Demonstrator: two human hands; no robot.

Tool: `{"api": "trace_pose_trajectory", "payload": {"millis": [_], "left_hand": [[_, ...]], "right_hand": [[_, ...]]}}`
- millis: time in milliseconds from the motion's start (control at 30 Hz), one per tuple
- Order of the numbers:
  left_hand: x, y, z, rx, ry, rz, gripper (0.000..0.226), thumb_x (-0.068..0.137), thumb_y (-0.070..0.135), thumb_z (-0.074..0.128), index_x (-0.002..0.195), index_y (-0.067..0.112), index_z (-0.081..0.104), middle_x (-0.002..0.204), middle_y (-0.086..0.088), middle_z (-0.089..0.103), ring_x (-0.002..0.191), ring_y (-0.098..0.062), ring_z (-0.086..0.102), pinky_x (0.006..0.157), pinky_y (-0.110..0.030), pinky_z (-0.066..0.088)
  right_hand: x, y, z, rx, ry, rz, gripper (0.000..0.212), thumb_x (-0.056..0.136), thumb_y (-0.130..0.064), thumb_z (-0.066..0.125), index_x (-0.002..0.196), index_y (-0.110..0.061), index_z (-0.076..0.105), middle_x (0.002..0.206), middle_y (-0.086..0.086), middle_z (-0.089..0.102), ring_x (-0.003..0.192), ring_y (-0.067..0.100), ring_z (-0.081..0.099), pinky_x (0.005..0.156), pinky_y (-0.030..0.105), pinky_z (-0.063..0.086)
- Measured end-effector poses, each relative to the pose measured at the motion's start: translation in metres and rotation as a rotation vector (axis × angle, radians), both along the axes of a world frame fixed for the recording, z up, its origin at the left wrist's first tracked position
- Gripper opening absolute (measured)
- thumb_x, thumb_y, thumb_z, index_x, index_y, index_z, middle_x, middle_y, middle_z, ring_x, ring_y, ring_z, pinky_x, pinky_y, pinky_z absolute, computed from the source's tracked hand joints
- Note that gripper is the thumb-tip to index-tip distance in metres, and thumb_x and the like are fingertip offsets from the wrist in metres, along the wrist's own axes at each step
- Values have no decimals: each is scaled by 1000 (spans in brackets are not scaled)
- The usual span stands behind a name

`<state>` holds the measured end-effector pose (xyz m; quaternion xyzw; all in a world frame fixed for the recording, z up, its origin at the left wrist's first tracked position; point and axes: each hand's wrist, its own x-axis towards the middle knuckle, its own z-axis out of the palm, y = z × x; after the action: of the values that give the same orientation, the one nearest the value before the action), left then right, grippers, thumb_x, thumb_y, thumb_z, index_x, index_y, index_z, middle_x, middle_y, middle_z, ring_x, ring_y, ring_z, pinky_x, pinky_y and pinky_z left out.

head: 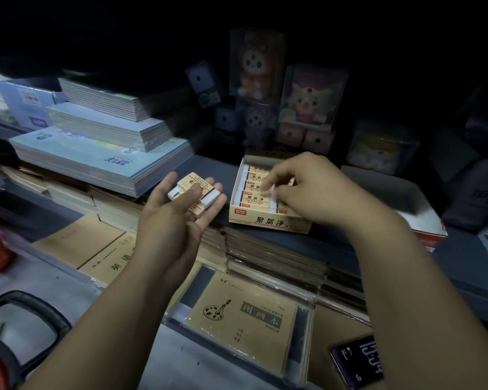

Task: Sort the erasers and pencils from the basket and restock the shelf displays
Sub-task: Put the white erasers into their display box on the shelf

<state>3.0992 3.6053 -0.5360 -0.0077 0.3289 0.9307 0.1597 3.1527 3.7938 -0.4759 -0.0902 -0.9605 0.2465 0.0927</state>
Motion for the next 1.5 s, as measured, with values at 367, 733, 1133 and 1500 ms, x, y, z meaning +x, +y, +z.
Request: {"api": "trace_pose_trajectory", "payload": {"millis": [367,733,1133,1500], "left_hand": [[-1,-4,2,-75,105,-104,25,95,6,64,119,-2,64,113,-21,74,106,-28,73,91,-35,59],[2,-1,-1,-305,95,-127,31,99,29,63,110,1,70,91,-12,73,75,-14,65,61,-19,49],[14,20,-9,-732,309,-30,12,92,27,73,99,18,76,67,3,71,59,-7,58,55,-19,47],[41,10,-5,-856,392,37,15,90,15,62,82,10,74,70,-2,75,51,-5,59,50,-19,45]], "right_hand": [[-18,-46,-11,-227,231,209,47,79,-28,86,122,-34,68,107,-5,61,69,6,55,71,26,53],[-18,-40,-9,-701,228,107,15,94,-3,67,106,-9,72,82,10,68,62,15,65,56,25,52],[-14,-3,-13,-687,315,-240,12,91,-1,67,92,-13,66,68,10,73,67,28,75,62,35,61],[4,-6,-8,-727,232,-301,10,92,-4,69,99,-10,66,70,13,75,68,28,76,66,42,65]]}}
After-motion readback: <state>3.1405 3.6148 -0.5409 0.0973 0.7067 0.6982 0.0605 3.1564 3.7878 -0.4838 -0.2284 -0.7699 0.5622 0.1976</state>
